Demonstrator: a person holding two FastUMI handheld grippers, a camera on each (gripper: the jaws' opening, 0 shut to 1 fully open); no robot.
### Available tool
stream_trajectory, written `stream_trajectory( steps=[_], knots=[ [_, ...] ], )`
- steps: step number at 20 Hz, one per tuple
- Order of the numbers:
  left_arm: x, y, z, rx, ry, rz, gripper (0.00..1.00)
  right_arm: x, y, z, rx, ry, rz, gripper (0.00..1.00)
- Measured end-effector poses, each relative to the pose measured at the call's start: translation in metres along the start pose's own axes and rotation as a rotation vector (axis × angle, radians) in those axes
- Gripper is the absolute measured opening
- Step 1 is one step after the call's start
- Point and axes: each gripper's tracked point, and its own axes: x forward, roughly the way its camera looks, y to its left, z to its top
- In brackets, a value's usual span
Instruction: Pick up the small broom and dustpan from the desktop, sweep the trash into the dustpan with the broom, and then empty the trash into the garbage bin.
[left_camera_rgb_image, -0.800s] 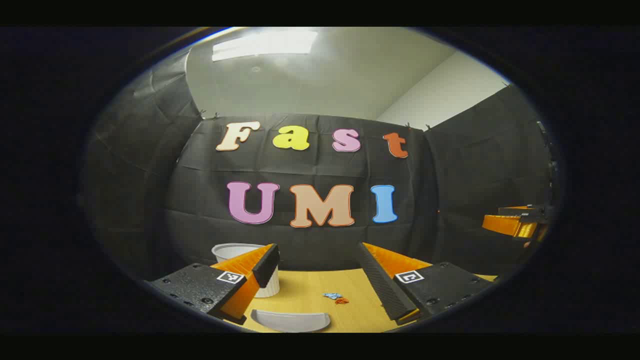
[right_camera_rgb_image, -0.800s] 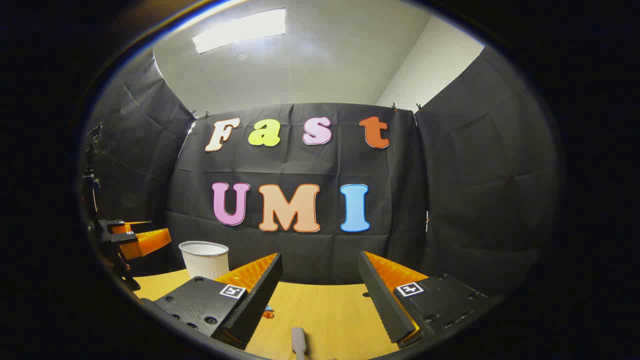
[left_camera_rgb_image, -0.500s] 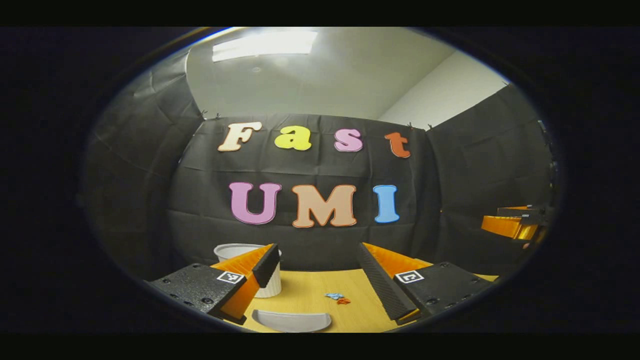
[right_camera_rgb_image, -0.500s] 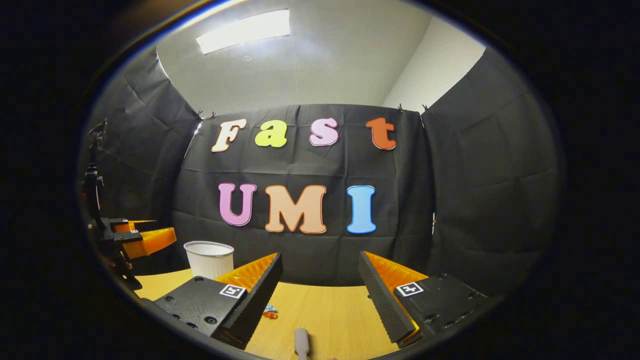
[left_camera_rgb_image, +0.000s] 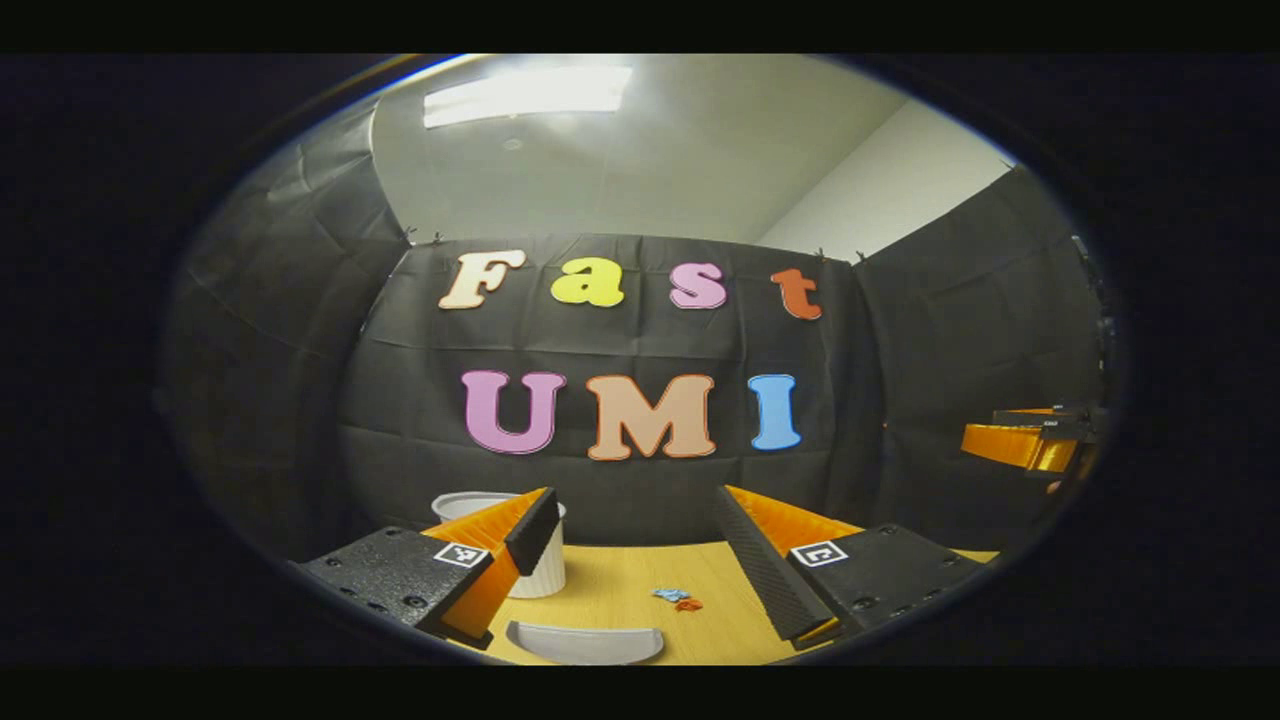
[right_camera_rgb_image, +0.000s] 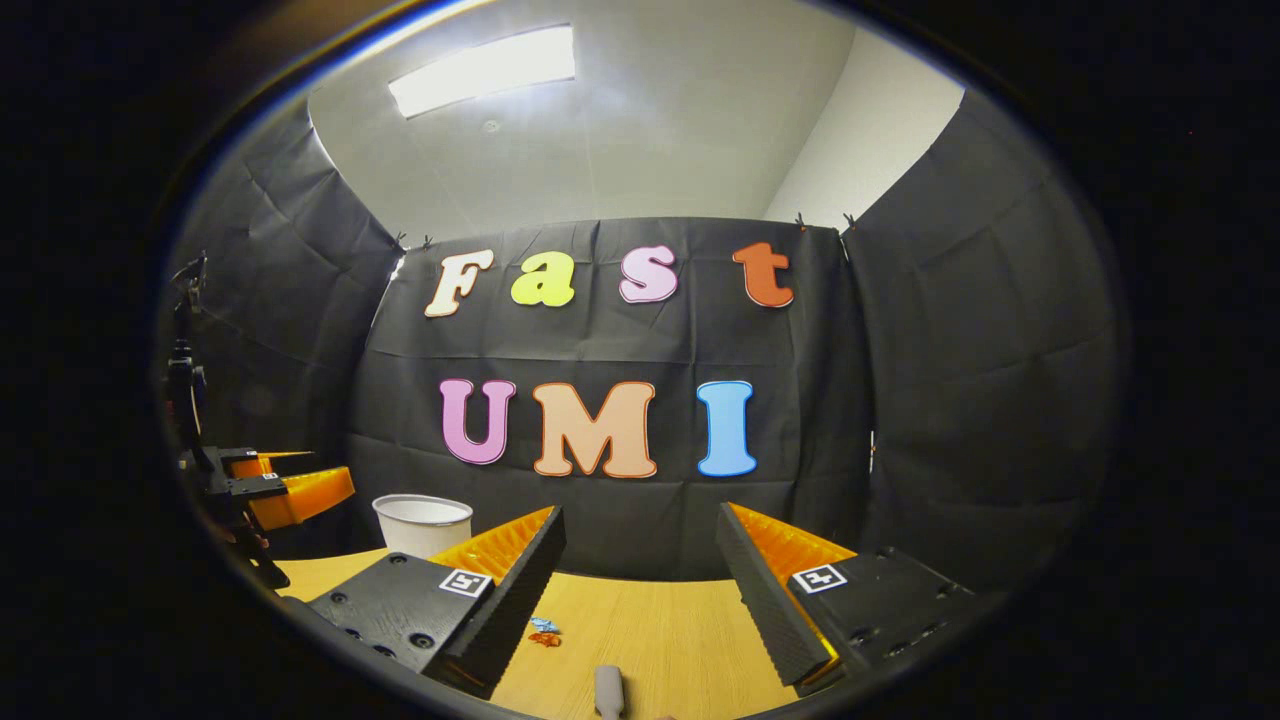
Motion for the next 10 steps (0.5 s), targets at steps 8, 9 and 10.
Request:
stream_trajectory(
  steps=[8,9,10],
  knots=[
    [-0.0051,0.0022,-0.0017,-0.007,0.018,0.007,0.93,-0.0030,0.0014,-0.0032,0.001,0.014,0.011,0.92],
    [-0.0055,0.0051,-0.0015,-0.002,0.017,0.013,0.93,-0.0023,0.0009,-0.0036,-0.001,0.013,0.013,0.92],
    [-0.0048,0.0066,0.0000,-0.001,0.015,0.015,0.93,-0.0027,0.0017,-0.0038,0.000,0.014,0.017,0.92]
  ],
)
